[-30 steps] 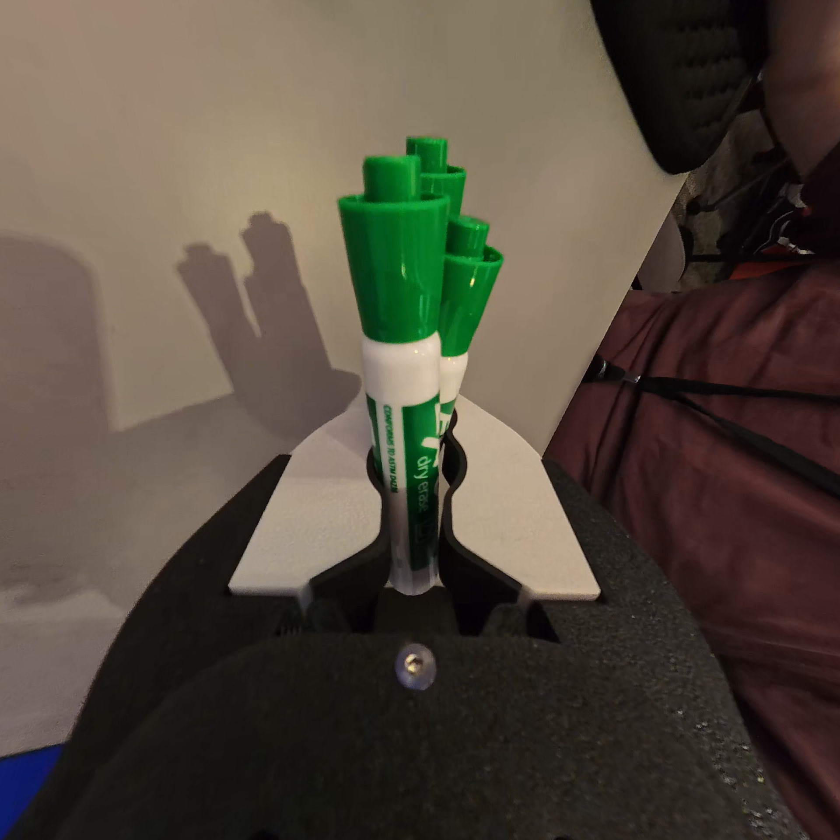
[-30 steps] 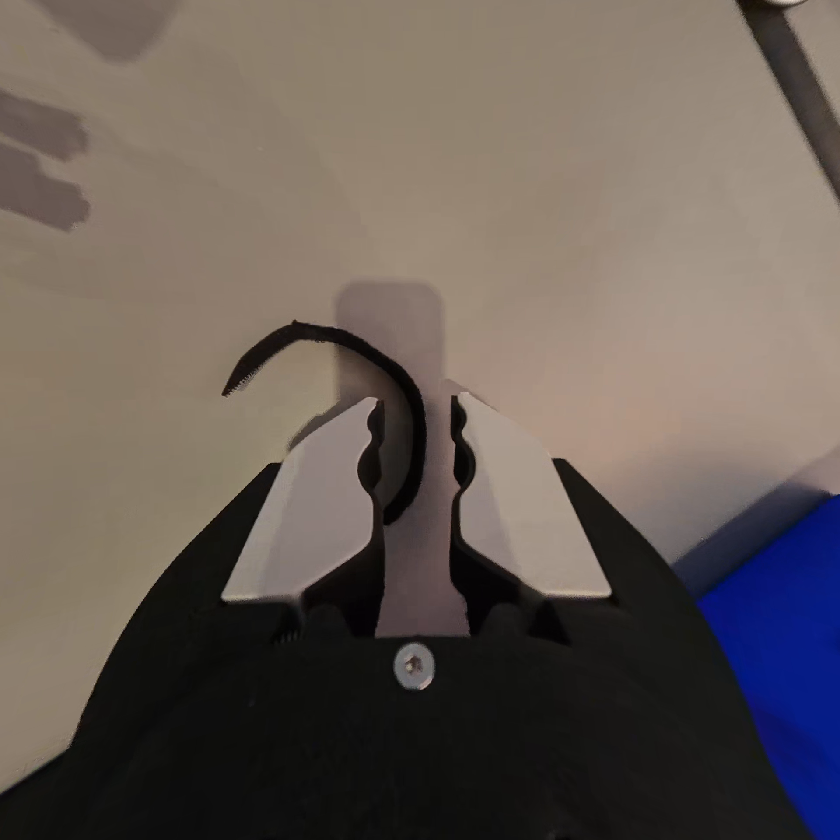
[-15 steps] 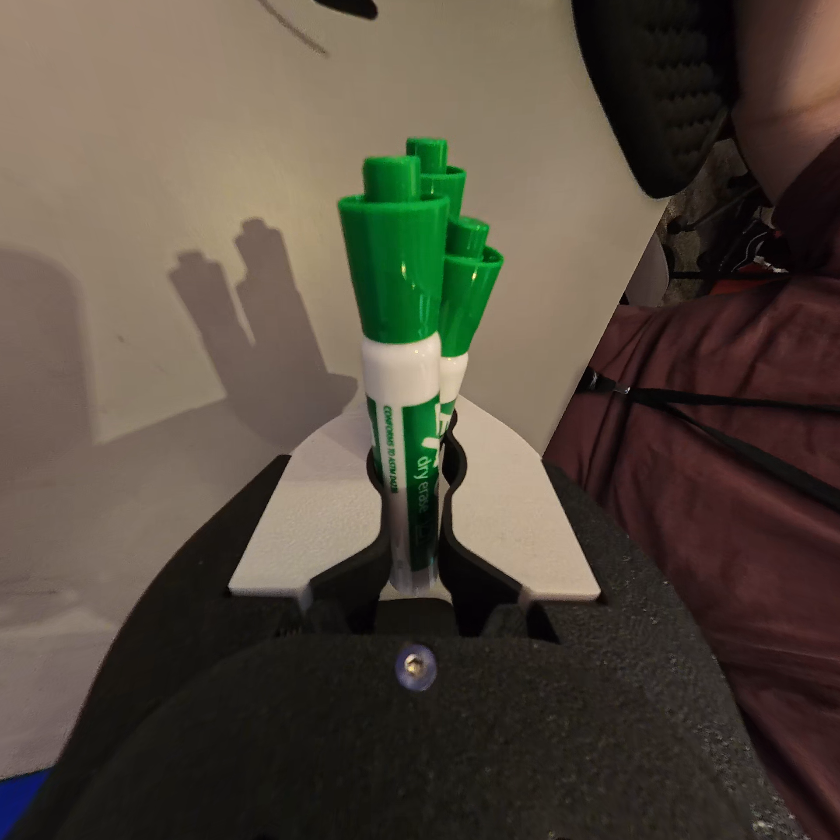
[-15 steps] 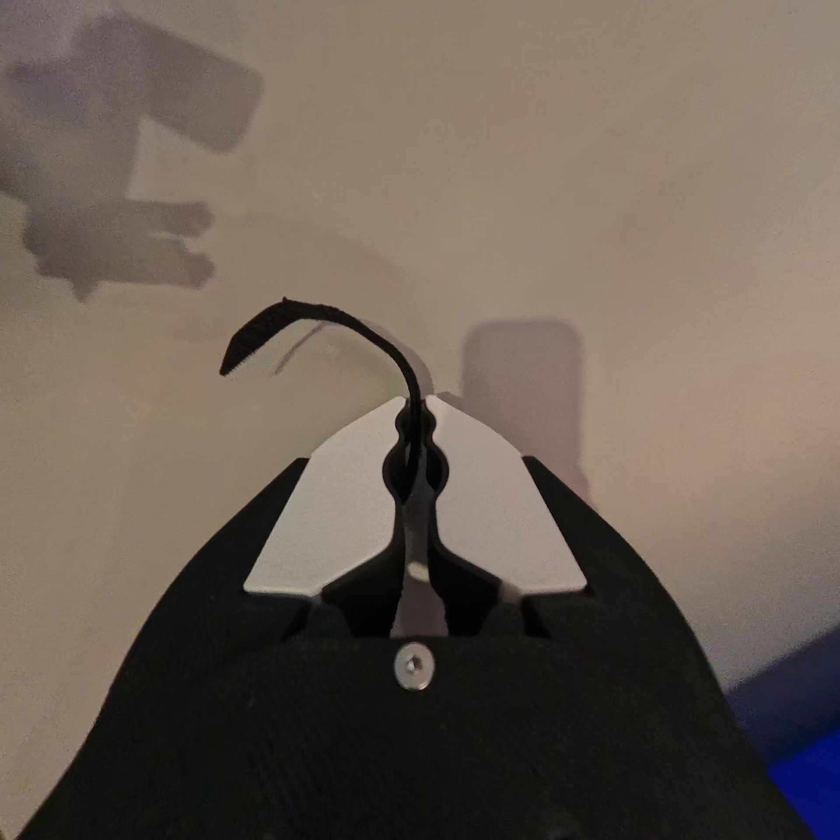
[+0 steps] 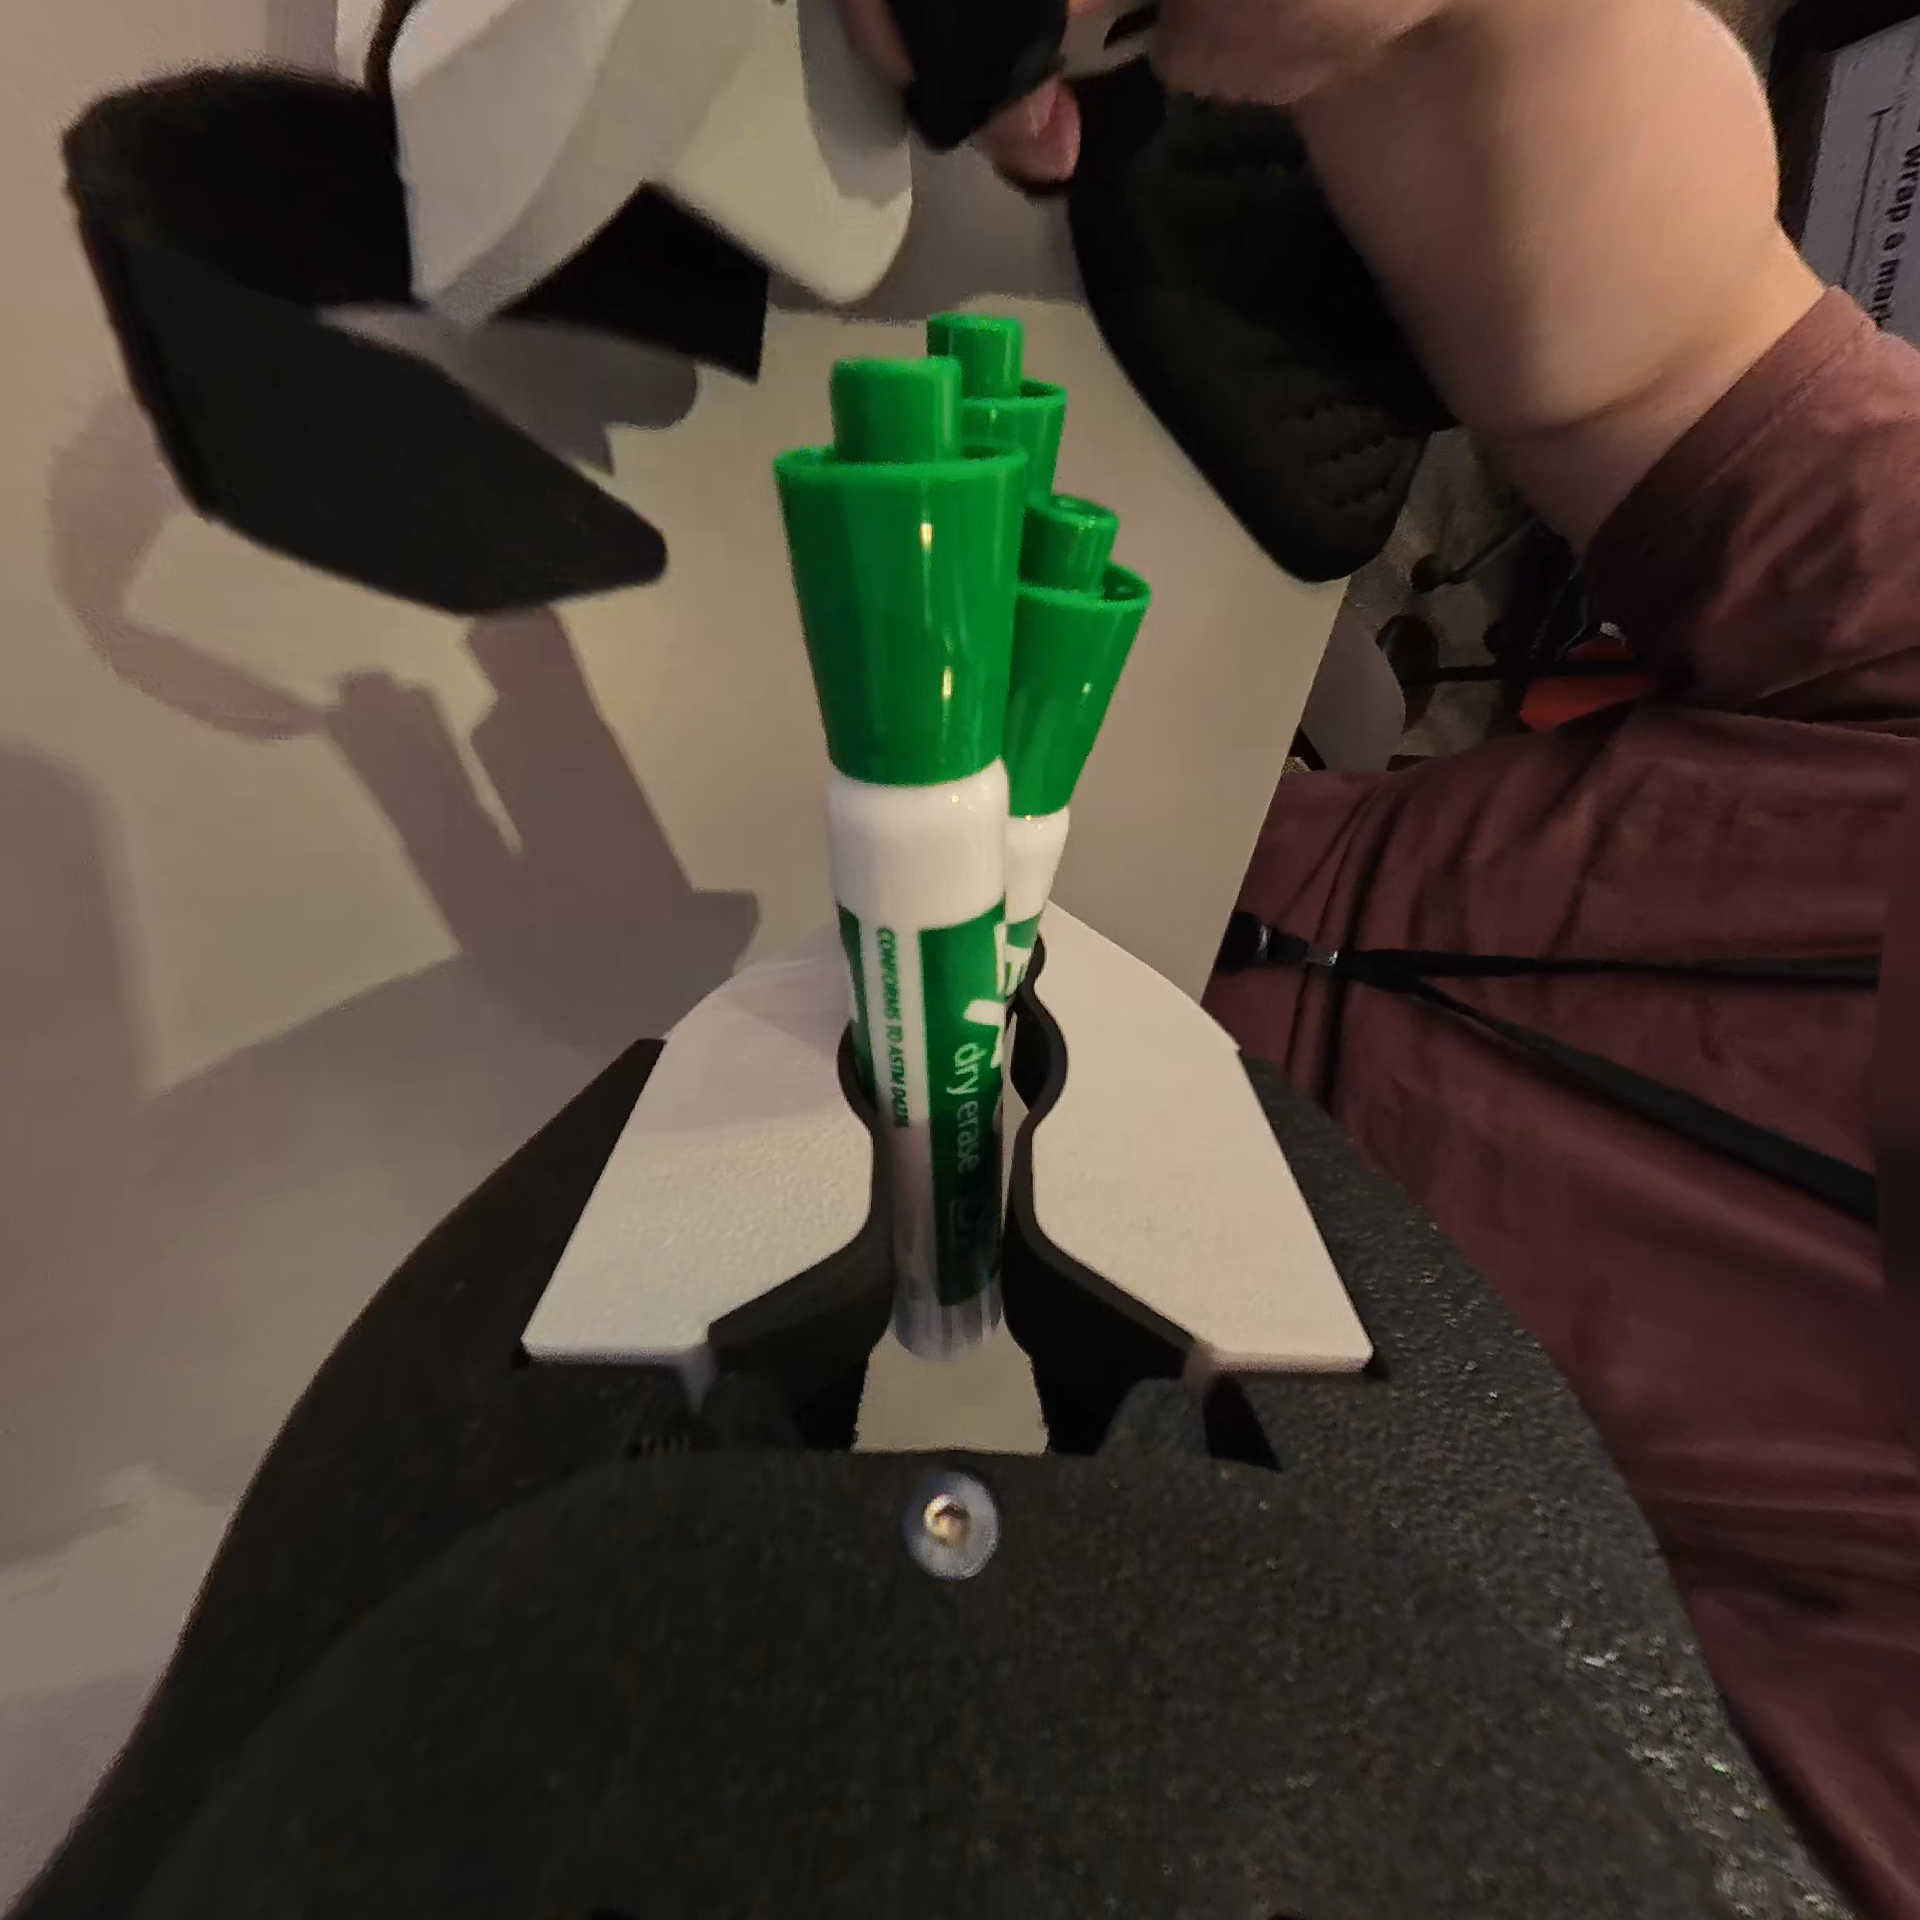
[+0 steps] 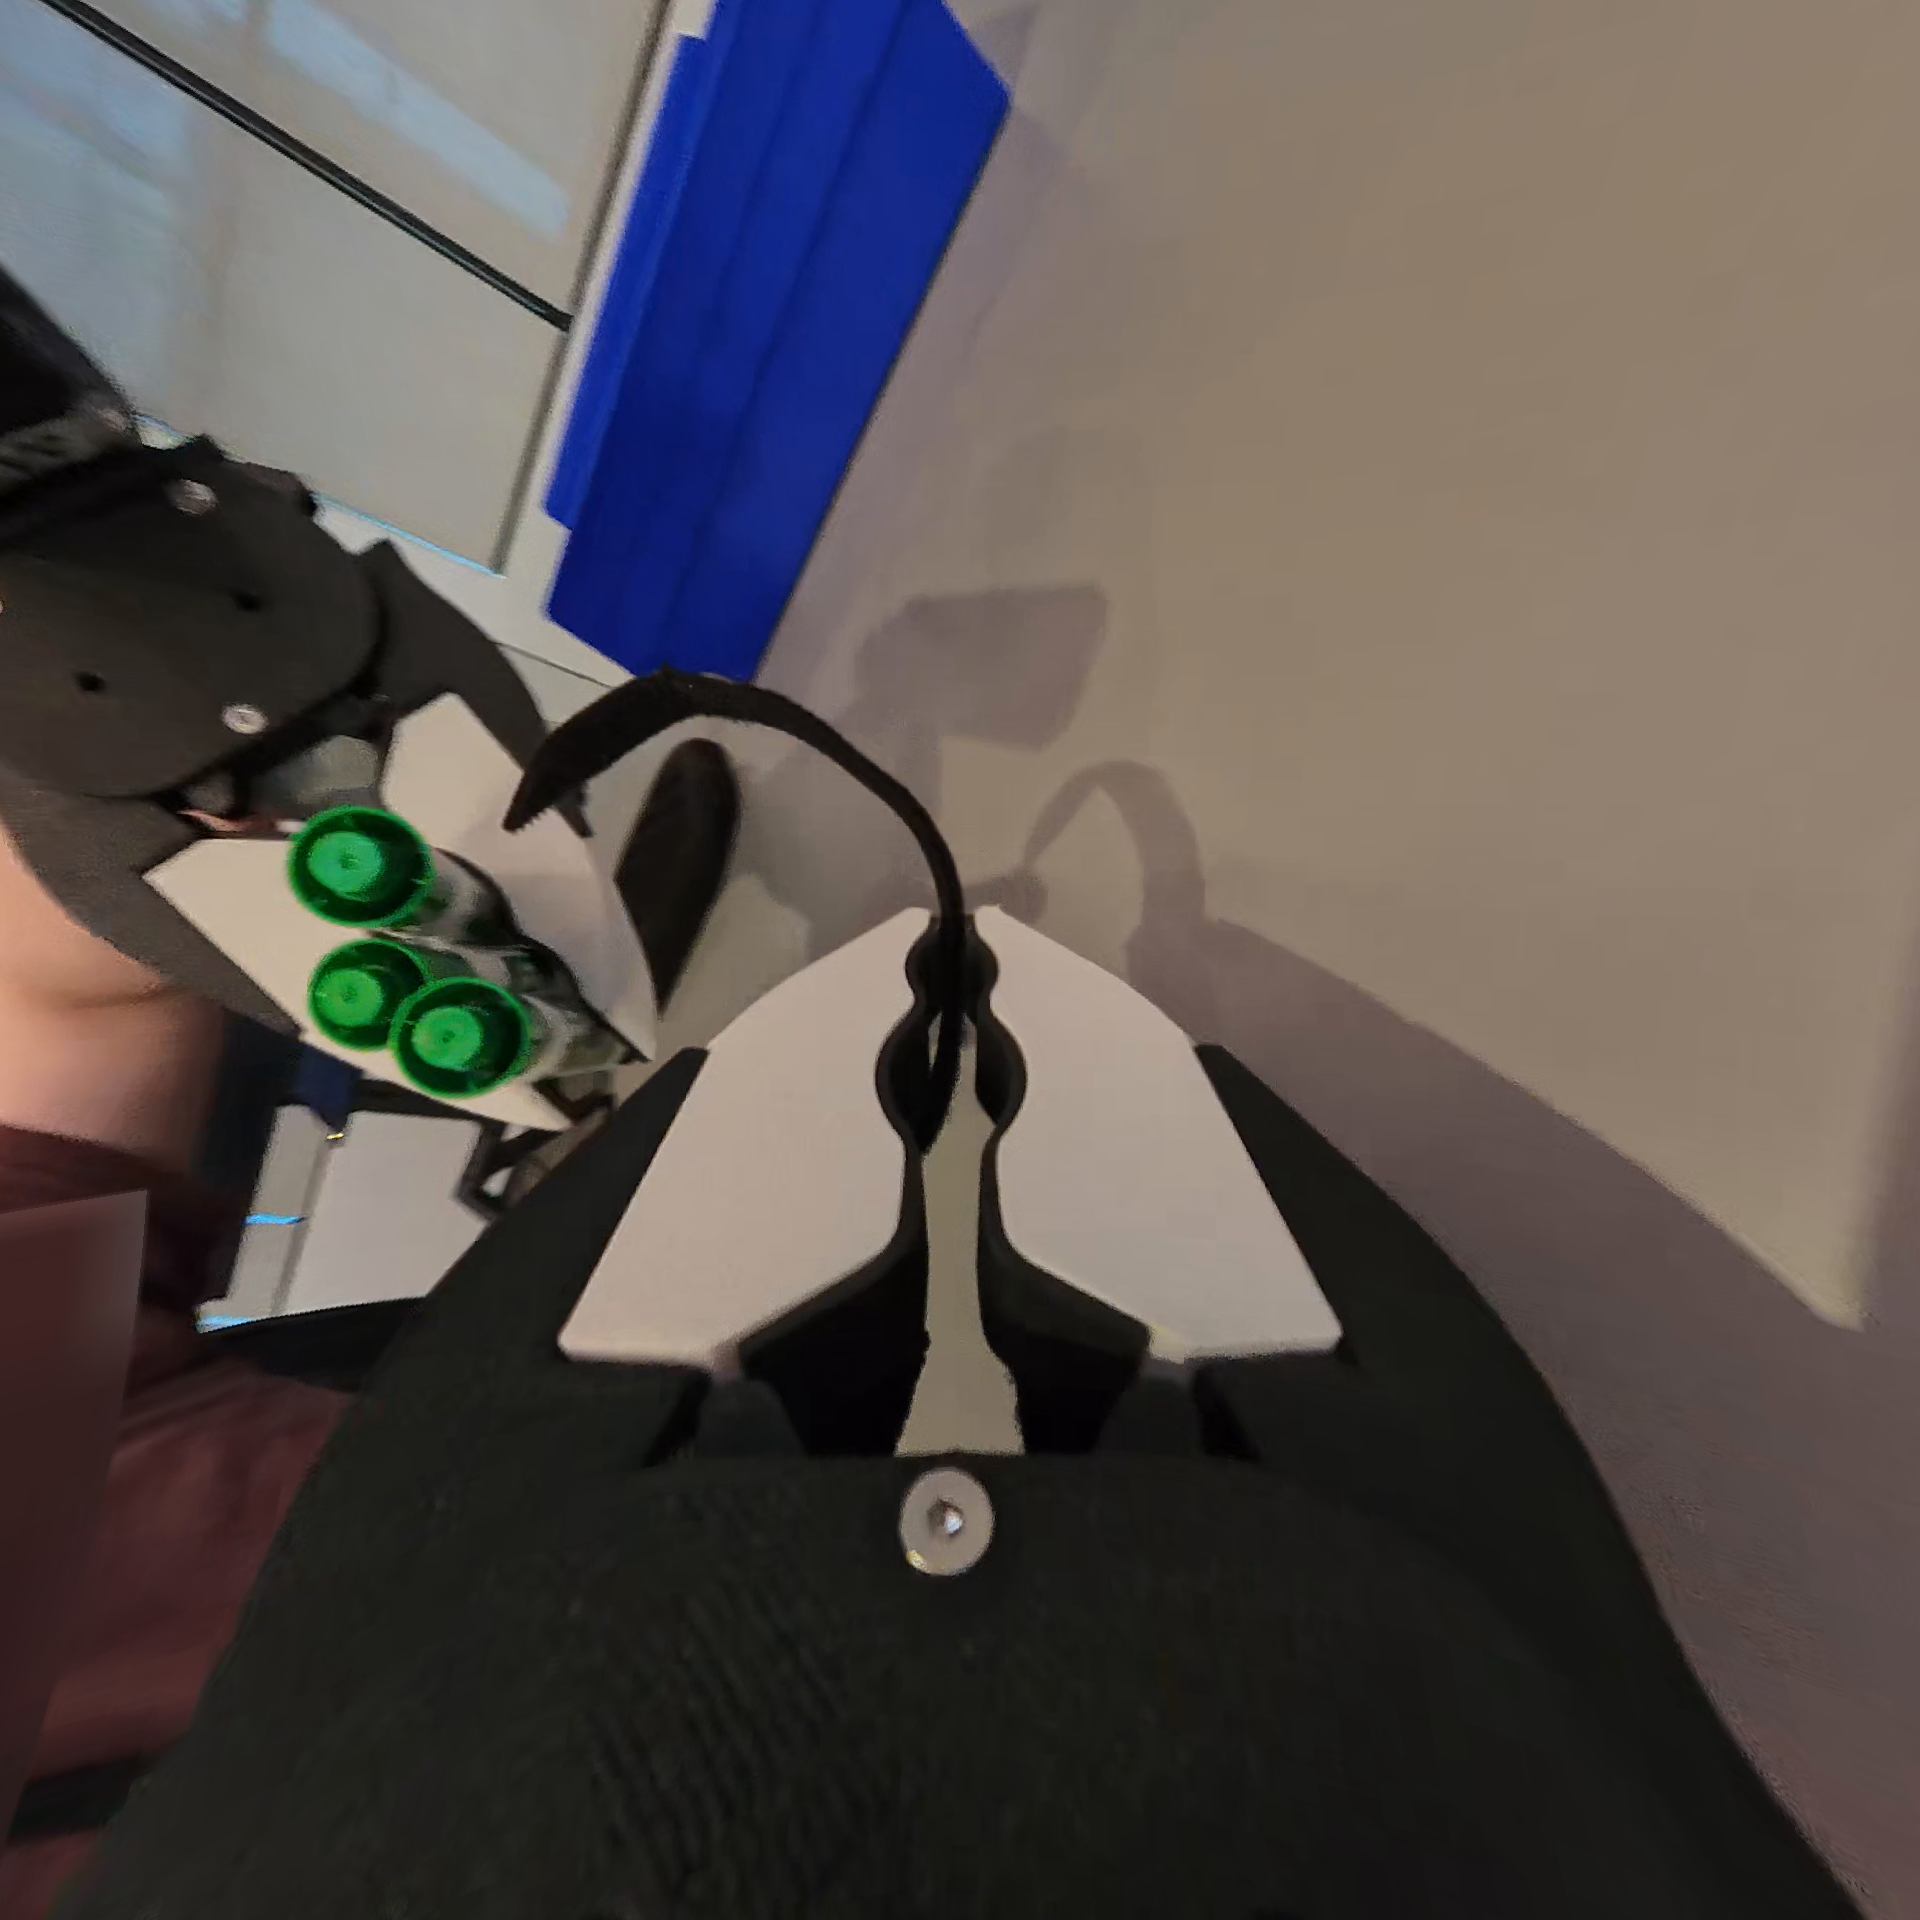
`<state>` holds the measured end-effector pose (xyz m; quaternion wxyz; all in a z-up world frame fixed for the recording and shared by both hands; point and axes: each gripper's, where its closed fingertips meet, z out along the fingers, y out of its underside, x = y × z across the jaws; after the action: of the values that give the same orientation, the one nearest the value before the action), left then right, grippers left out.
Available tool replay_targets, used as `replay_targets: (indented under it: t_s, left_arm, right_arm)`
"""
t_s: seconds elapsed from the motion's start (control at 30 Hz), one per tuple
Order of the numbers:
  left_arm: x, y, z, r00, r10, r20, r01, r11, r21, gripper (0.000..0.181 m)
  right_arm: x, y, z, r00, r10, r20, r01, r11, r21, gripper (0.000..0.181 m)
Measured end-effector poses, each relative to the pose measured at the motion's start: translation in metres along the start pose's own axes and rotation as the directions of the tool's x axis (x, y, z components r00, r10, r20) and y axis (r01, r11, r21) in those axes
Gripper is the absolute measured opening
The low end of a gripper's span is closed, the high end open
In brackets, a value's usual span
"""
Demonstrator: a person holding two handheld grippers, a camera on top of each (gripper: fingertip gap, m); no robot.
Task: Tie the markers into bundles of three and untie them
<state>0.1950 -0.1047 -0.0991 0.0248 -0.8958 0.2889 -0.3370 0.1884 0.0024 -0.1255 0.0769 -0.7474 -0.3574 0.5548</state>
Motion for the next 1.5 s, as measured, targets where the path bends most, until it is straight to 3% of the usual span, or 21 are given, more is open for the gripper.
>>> replay_targets:
  t_s: [0.27, 0.47, 1.07, 1.5]
  left_arm:
    - [0.011, -0.005, 0.012, 0.998, 0.034, -0.046, -0.035, 0.999, -0.016, 0.02]
    - [0.013, -0.004, 0.014, 0.997, 0.052, -0.051, -0.054, 0.998, -0.023, 0.02]
    - [0.009, -0.006, 0.005, 0.996, 0.082, 0.019, -0.082, 0.997, 0.006, 0.02]
    - [0.005, -0.006, 0.006, 0.996, 0.083, 0.039, -0.083, 0.997, 0.003, 0.02]
  right_arm:
    - [-0.034, 0.006, 0.005, 0.977, -0.014, 0.211, 0.018, 1.0, -0.02, 0.003]
    - [-0.045, 0.012, 0.005, 0.958, -0.065, 0.28, 0.08, 0.996, -0.042, 0.004]
    - [-0.063, 0.016, 0.001, 0.91, -0.202, 0.362, 0.222, 0.975, -0.017, 0.004]
    - [-0.056, 0.014, 0.001, 0.924, -0.209, 0.321, 0.225, 0.974, -0.014, 0.004]
